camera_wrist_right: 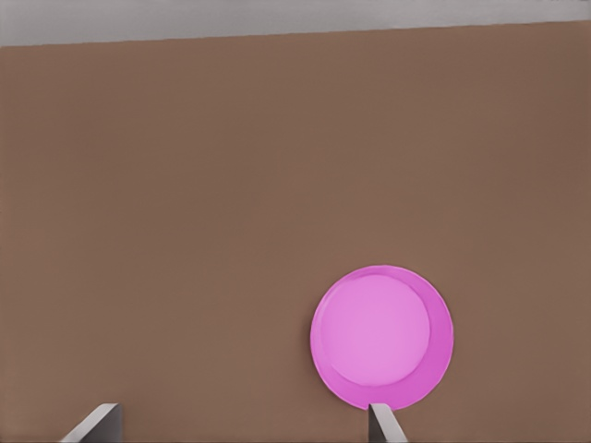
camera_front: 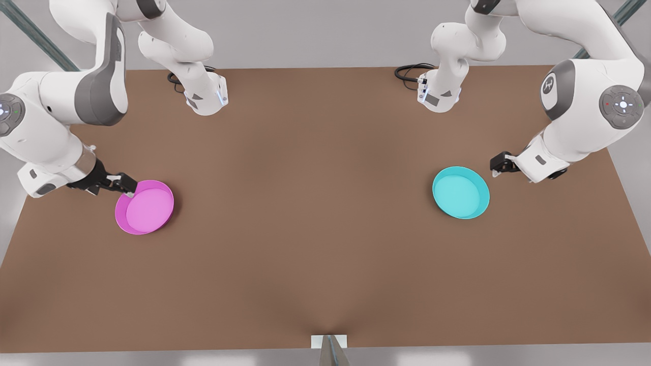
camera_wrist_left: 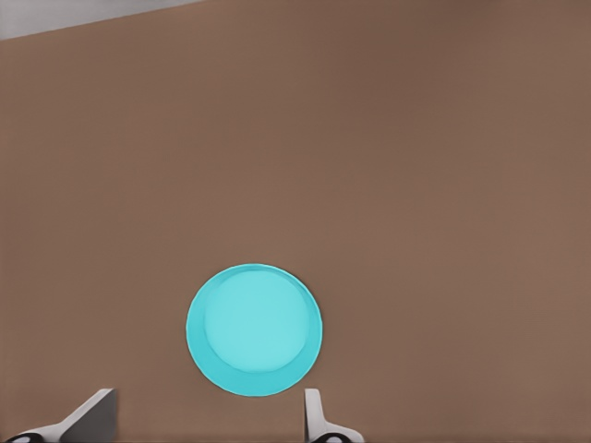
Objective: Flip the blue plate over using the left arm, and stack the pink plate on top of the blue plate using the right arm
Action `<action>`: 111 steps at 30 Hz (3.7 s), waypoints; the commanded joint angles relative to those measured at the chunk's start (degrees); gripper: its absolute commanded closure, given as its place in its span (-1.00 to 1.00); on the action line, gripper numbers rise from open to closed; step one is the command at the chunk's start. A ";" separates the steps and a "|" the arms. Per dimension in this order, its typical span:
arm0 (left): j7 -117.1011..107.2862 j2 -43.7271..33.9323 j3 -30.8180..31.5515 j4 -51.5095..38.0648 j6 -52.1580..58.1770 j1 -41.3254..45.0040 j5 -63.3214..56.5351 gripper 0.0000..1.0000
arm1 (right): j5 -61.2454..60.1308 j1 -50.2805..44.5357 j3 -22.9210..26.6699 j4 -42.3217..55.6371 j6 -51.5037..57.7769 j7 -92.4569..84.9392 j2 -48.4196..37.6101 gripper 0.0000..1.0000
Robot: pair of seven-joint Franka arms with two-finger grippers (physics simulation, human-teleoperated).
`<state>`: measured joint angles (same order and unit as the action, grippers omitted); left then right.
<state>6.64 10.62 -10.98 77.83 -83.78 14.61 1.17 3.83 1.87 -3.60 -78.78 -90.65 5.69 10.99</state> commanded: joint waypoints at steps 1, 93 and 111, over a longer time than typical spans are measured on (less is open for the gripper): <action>0.30 -0.25 0.00 0.22 0.02 -0.02 -0.11 -1.00 | 0.04 0.07 0.00 -0.06 0.12 -0.07 0.00 -1.00; 33.26 12.85 1.14 47.33 -43.84 -24.19 28.27 0.57 | -2.25 -0.11 0.00 0.29 0.48 0.46 0.52 -1.00; 12.26 11.53 1.75 35.47 -37.25 -9.78 27.31 0.57 | -2.25 0.16 0.09 0.29 0.39 0.37 0.52 -1.00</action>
<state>17.09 22.29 -9.23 112.75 -121.12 5.82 24.25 1.58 1.87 -3.51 -78.49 -90.26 6.23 11.49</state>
